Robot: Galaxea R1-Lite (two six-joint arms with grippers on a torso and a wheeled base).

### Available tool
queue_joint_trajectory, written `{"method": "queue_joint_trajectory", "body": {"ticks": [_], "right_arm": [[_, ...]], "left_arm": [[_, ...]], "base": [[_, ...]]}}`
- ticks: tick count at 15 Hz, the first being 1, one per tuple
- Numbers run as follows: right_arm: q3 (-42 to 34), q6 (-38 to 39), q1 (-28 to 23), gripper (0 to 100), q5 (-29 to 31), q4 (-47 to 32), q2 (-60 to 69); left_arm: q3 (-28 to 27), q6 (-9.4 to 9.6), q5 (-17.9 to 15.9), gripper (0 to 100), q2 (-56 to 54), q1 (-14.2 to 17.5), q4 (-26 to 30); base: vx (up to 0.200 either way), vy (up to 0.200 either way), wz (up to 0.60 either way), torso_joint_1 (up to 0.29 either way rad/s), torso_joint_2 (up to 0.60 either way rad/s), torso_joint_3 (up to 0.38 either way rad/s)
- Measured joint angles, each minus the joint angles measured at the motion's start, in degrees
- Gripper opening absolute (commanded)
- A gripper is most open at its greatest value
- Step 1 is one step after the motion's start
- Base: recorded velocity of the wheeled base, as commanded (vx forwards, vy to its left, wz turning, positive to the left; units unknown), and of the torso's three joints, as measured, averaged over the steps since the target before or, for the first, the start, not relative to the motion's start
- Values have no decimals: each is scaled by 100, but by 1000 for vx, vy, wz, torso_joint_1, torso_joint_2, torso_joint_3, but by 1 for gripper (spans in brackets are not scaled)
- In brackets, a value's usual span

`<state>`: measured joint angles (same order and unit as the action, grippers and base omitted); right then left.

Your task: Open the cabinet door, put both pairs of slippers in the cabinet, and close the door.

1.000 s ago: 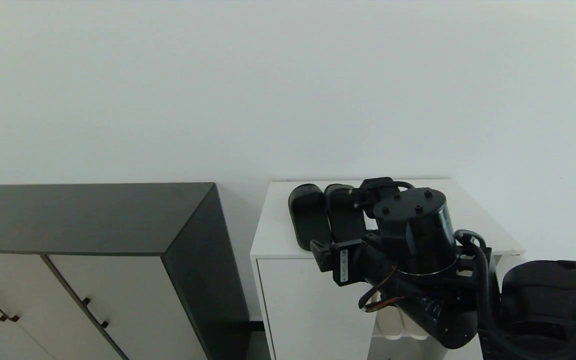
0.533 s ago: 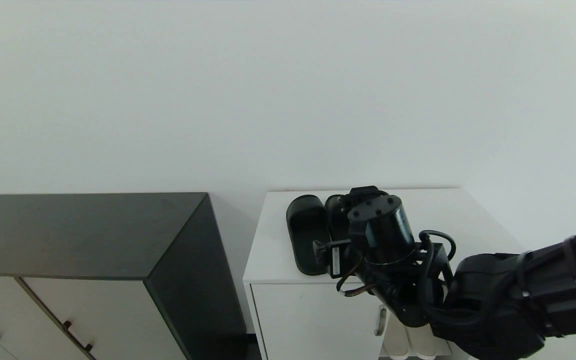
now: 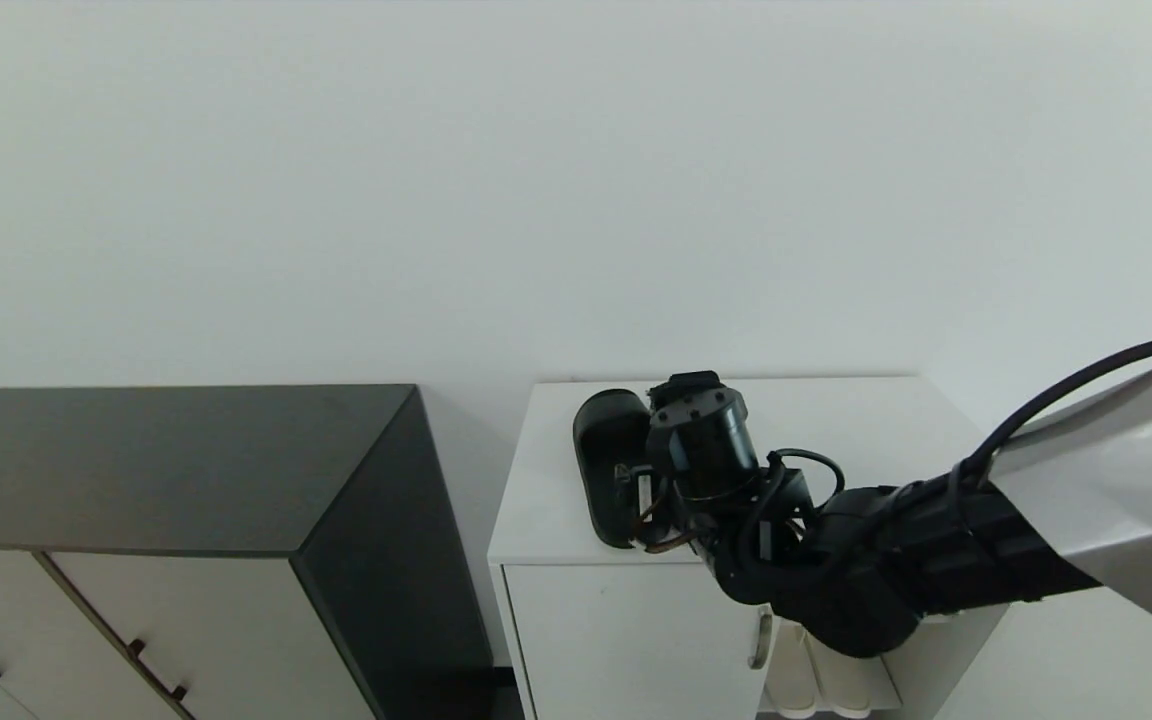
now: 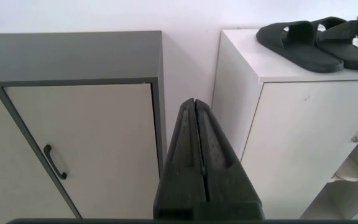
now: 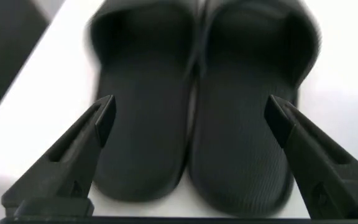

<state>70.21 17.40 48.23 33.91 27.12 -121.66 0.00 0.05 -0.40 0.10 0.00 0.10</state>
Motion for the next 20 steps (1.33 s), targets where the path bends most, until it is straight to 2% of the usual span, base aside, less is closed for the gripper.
{"method": "queue_joint_trajectory", "body": {"ticks": [10, 11, 17, 20], "right_arm": [[1744, -221, -510, 100, -6, -28, -1351], [1854, -216, -542, 0, -4, -26, -1431], [1965, -161, -571, 0, 265, 2, -1517], [1543, -57, -492, 0, 268, 9, -1213]], "left_arm": [[0, 2, 13, 0, 0, 0, 0], [0, 5, 13, 0, 0, 0, 0], [0, 5, 13, 0, 0, 0, 0], [0, 2, 16, 0, 0, -2, 0]], "base": [[0, 0, 0, 0, 0, 0], [0, 0, 0, 0, 0, 0], [0, 0, 0, 0, 0, 0], [0, 0, 0, 0, 0, 0]]}}
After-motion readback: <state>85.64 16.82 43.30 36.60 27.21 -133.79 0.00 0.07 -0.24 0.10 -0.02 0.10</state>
